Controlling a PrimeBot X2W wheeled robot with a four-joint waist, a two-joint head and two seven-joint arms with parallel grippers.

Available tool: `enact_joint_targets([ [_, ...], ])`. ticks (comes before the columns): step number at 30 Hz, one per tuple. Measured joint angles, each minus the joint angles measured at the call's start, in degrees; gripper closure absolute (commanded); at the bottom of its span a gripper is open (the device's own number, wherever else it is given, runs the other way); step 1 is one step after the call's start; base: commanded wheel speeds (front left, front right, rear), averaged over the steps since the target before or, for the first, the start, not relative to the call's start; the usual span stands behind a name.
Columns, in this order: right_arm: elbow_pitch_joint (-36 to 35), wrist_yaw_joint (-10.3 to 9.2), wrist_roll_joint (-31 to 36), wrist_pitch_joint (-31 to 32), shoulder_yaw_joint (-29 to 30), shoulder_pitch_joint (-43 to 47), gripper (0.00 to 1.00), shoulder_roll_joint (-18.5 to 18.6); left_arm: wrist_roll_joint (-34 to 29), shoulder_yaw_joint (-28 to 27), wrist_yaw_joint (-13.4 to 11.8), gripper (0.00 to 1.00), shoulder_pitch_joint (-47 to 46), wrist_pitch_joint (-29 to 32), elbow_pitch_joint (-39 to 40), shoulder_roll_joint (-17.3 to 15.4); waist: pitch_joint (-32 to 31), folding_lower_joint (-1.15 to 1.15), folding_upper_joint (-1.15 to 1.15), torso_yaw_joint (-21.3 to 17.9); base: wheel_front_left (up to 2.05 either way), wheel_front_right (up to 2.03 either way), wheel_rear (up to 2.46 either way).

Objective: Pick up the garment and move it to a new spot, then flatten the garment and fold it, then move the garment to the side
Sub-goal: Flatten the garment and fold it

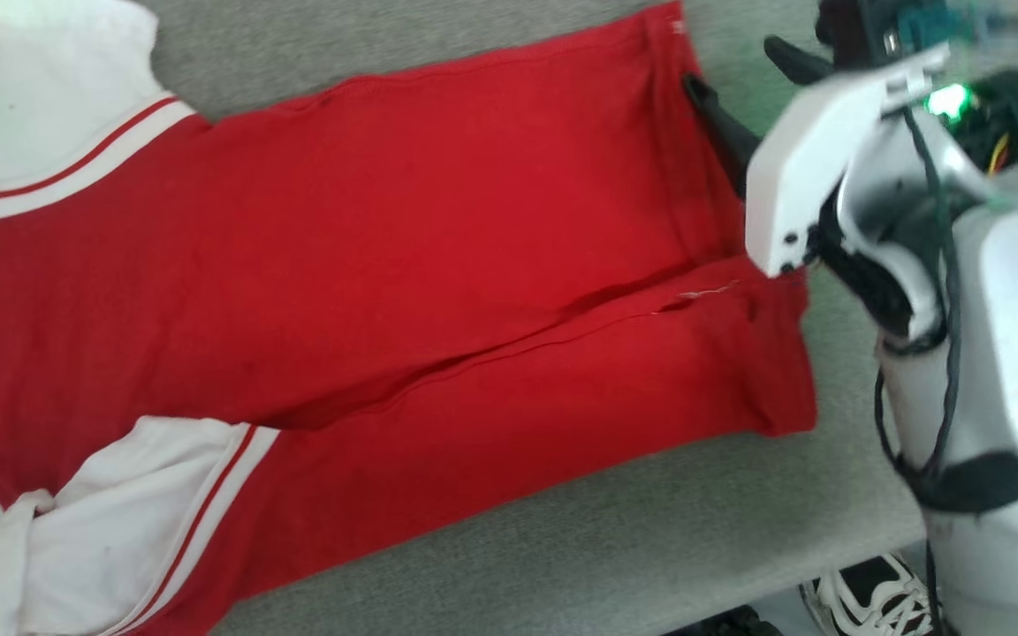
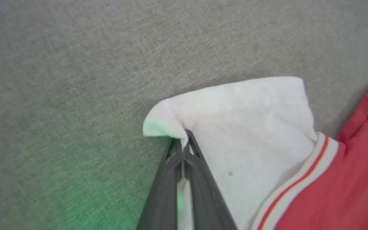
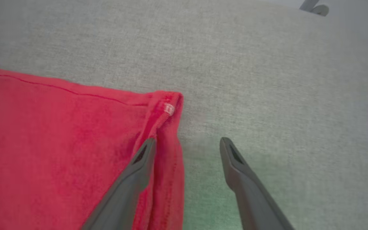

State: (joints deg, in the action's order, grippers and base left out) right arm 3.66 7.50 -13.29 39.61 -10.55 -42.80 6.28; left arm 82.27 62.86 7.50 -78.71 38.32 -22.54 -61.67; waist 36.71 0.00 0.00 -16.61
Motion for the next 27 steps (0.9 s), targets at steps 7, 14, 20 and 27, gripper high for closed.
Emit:
enact_joint_targets([
  [7,2.75,0.01,-5.03,11.0,-0.48,-6.74,0.0,1.1,0.41,0.91,0.01,1.0,-1.43,-2.69,3.18,0.08,2.35,0.0,0.0,2.54,0.0,0.0,0.0],
  [14,5.47,0.0,-5.52,12.93,-0.37,-8.52,0.82,1.03,0.64,2.65,0.0,1.0,-1.93,-5.92,4.68,0.69,2.44,0.0,0.0,3.75,0.0,0.0,0.0],
  [20,6.0,0.01,-4.94,13.29,1.2,-8.09,1.0,0.97,2.79,3.43,0.01,1.0,-0.01,-12.93,6.76,2.91,0.4,0.0,0.0,4.61,0.0,0.0,0.0],
  [27,4.39,0.01,-6.1,11.94,2.89,-4.38,1.0,4.56,5.5,2.88,0.01,1.0,3.56,-22.63,10.18,4.79,-4.58,0.0,0.0,6.98,0.0,0.0,0.0],
])
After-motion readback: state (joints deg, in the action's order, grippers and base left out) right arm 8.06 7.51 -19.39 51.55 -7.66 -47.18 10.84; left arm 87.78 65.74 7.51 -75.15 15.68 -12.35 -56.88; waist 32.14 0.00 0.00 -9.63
